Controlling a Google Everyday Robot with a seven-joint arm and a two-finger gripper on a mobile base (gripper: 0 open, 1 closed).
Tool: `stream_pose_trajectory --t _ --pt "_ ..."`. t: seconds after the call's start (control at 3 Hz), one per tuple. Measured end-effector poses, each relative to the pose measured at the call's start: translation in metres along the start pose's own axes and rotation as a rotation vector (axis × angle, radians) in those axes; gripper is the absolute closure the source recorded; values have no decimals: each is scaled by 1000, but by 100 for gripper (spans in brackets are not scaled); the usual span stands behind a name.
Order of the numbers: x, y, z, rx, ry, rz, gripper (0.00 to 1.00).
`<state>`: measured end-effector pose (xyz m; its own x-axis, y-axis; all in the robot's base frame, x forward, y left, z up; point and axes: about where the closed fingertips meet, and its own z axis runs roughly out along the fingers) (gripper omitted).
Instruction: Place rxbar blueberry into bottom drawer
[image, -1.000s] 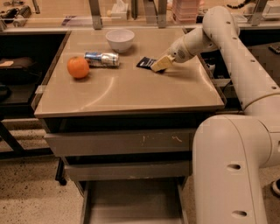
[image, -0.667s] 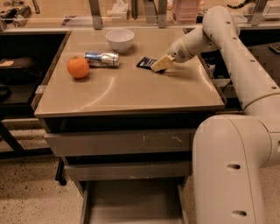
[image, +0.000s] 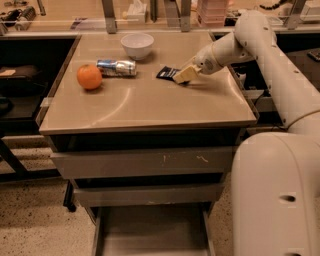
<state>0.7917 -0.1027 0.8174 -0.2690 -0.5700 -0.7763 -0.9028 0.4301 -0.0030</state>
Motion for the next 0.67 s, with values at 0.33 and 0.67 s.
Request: stream_pose_trajectory --t 0.33,0.67 --pt "-13 22 -54 48 -130 -31 100" --pt "-30 54 -123 152 -244 -78 100"
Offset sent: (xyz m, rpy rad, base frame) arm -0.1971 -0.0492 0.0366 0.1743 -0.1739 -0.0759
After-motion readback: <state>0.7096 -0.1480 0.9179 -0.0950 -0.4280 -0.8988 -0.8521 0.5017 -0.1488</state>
